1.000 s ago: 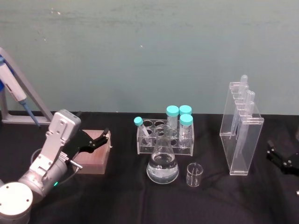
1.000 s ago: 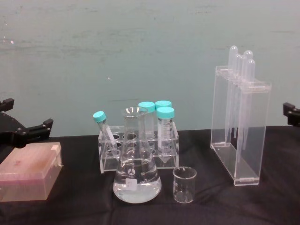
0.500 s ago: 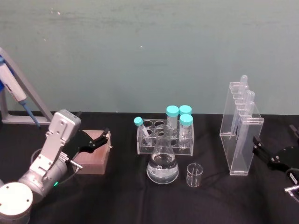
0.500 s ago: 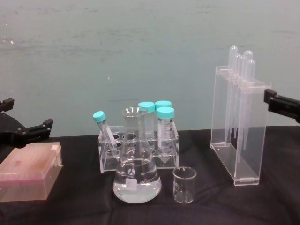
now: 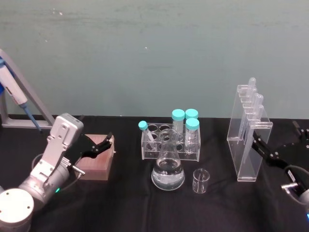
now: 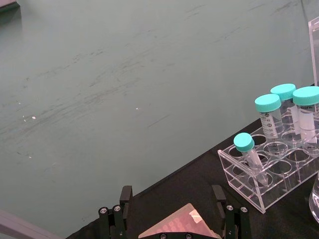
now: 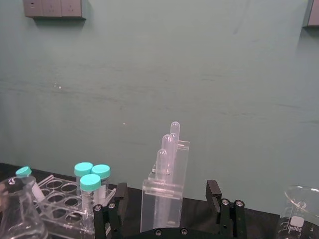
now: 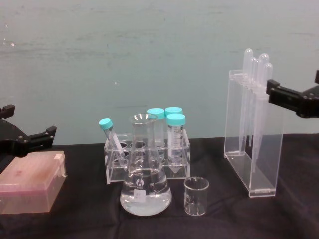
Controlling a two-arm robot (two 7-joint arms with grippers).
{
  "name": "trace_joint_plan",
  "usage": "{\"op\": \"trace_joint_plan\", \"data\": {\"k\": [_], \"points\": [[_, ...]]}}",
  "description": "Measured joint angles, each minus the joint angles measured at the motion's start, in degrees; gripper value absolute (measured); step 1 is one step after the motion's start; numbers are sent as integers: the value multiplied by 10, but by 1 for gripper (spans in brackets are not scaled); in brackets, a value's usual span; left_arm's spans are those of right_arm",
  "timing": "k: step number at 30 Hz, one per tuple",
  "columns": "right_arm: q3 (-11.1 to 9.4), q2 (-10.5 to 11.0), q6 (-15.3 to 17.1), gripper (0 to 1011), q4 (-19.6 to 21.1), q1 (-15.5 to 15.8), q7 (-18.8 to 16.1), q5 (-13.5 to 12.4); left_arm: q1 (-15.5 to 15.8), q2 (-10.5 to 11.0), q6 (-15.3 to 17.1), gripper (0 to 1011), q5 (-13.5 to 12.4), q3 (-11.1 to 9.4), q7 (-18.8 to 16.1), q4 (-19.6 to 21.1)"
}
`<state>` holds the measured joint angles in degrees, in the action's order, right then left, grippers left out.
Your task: Place the experimental apparatus aside using one hand.
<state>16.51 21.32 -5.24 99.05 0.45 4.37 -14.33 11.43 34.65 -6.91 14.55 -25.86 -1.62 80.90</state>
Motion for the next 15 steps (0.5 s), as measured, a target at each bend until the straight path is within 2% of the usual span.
{"op": "trace_joint_plan", "data": {"k": [8,15], "points": [[3,-35,10,1003,-19,-21,12,21,0,0,0,1000,0,0,0,0],[5,-55,14,1003,-36,-37,14,35,0,0,0,1000,0,0,0,0]]}}
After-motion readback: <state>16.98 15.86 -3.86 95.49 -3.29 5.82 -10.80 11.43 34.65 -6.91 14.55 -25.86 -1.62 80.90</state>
